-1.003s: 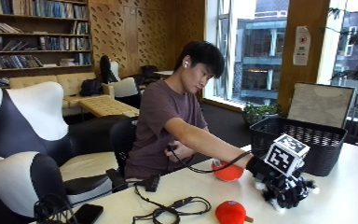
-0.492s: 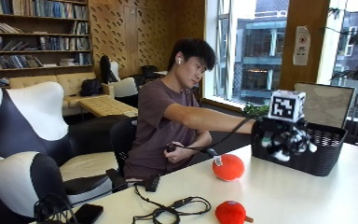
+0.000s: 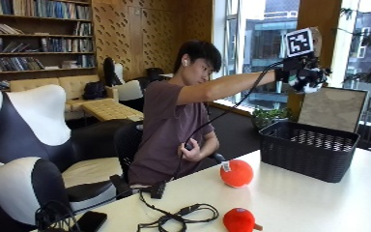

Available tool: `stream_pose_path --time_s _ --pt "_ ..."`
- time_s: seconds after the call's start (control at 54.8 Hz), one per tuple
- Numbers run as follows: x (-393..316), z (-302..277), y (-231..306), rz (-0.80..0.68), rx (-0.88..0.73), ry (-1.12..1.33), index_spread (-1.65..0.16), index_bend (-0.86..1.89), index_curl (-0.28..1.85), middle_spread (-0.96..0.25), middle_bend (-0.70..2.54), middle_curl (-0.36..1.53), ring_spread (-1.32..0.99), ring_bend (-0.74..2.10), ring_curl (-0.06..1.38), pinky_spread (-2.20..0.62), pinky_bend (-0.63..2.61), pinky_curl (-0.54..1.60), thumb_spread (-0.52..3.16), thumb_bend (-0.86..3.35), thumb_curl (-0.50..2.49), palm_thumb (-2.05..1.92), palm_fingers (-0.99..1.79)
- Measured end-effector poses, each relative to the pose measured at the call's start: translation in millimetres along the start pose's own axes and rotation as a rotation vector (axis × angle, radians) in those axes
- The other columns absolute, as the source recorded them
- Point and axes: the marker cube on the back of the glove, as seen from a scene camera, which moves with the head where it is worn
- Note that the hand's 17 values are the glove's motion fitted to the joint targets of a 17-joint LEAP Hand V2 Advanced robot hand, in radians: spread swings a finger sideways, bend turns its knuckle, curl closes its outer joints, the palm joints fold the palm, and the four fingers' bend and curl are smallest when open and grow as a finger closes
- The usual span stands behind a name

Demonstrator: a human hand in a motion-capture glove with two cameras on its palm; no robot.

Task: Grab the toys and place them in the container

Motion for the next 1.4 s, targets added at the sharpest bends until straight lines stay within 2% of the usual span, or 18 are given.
stream_pose_path --time_s 0.146,0.255,0.328,0.365,0.401,0.438,0.474,0.529,0.602,0.675,0.802,0.857,0.912,1.021,1.094,1.167,1.24,1.404 --pt "-59 17 -4 -0.175 -0.003 0.020 -0.34 0.94 0.91 -0.22 1.12 0.80 -0.36 1.26 0.58 -0.37 0.78 0.43 0.40 0.14 0.95 0.69 1.01" --pt "-101 40 -11 -0.129 -0.034 0.063 -0.35 0.87 0.97 -0.22 1.11 0.81 -0.37 1.27 0.59 -0.38 0.83 0.44 0.39 0.12 0.98 0.67 0.95" --pt "-124 61 -13 -0.121 -0.144 0.065 -0.36 0.79 1.00 -0.23 1.08 0.81 -0.37 1.28 0.59 -0.37 0.88 0.46 0.41 0.09 0.99 0.64 0.89" --pt "-128 70 -8 -0.187 -0.245 0.070 -0.36 0.74 1.02 -0.24 1.06 0.81 -0.37 1.29 0.60 -0.37 0.92 0.47 0.44 0.07 0.99 0.62 0.84" --pt "-129 78 -4 -0.254 -0.342 0.083 -0.35 0.55 1.01 -0.25 0.98 0.80 -0.37 1.33 0.62 -0.35 1.00 0.50 0.55 0.02 0.95 0.56 0.59" --pt "-132 85 -2 -0.259 -0.403 0.081 -0.31 0.32 0.98 -0.25 0.88 0.78 -0.37 1.31 0.63 -0.31 1.04 0.54 0.72 -0.05 0.89 0.43 0.10" --pt "-139 90 -3 -0.191 -0.428 0.067 -0.22 0.02 0.87 -0.15 0.61 0.70 -0.29 1.15 0.61 -0.22 1.23 0.59 0.81 -0.07 0.83 0.34 -0.52" --pt "-140 92 -3 -0.144 -0.431 0.057 -0.17 -0.06 0.69 -0.06 0.39 0.61 -0.21 0.94 0.52 -0.14 1.26 0.54 0.92 -0.06 0.77 0.28 -0.60" --pt "-122 85 4 -0.256 -0.422 0.045 -0.12 -0.05 0.53 0.01 0.27 0.54 -0.13 0.76 0.44 -0.06 1.21 0.50 1.02 -0.05 0.69 0.22 -0.53" --pt "-105 76 4 -0.131 -0.429 0.043 -0.09 -0.05 0.44 0.05 0.19 0.50 -0.08 0.66 0.39 -0.01 1.15 0.48 1.08 -0.04 0.63 0.17 -0.48" --pt "-62 52 20 -0.186 -0.420 0.062 -0.07 -0.03 0.31 0.09 0.13 0.45 -0.02 0.56 0.35 0.04 1.08 0.44 1.15 -0.03 0.55 0.13 -0.43" --pt "-43 40 28 -0.129 -0.413 0.076 -0.06 -0.03 0.27 0.10 0.13 0.43 0.00 0.54 0.34 0.05 1.06 0.42 1.17 -0.02 0.53 0.13 -0.41" --pt "-26 27 36 -0.050 -0.409 0.077 -0.06 -0.02 0.24 0.11 0.13 0.41 0.01 0.51 0.33 0.06 1.04 0.41 1.19 -0.02 0.50 0.12 -0.40" --pt "28 -1 63 -0.021 -0.398 0.113 -0.07 -0.01 0.19 0.09 0.12 0.38 0.04 0.48 0.32 0.07 1.02 0.40 1.21 -0.02 0.47 0.12 -0.37" --pt "64 -23 84 -0.067 -0.380 0.063 -0.09 0.01 0.17 0.06 0.12 0.36 0.06 0.49 0.33 0.07 0.99 0.39 1.22 -0.02 0.45 0.13 -0.34" --pt "78 -46 104 -0.116 -0.377 -0.113 -0.13 0.02 0.15 0.04 0.13 0.34 0.07 0.48 0.32 0.08 0.97 0.38 1.23 -0.02 0.43 0.13 -0.33" --pt "120 -48 119 -0.022 -0.369 0.068 -0.15 0.04 0.14 0.03 0.13 0.32 0.08 0.48 0.32 0.08 0.95 0.37 1.23 -0.01 0.41 0.13 -0.31" --pt "174 -42 150 0.103 -0.367 0.172 -0.19 0.06 0.13 0.01 0.13 0.30 0.08 0.43 0.31 0.08 0.94 0.36 1.24 -0.02 0.39 0.14 -0.28"
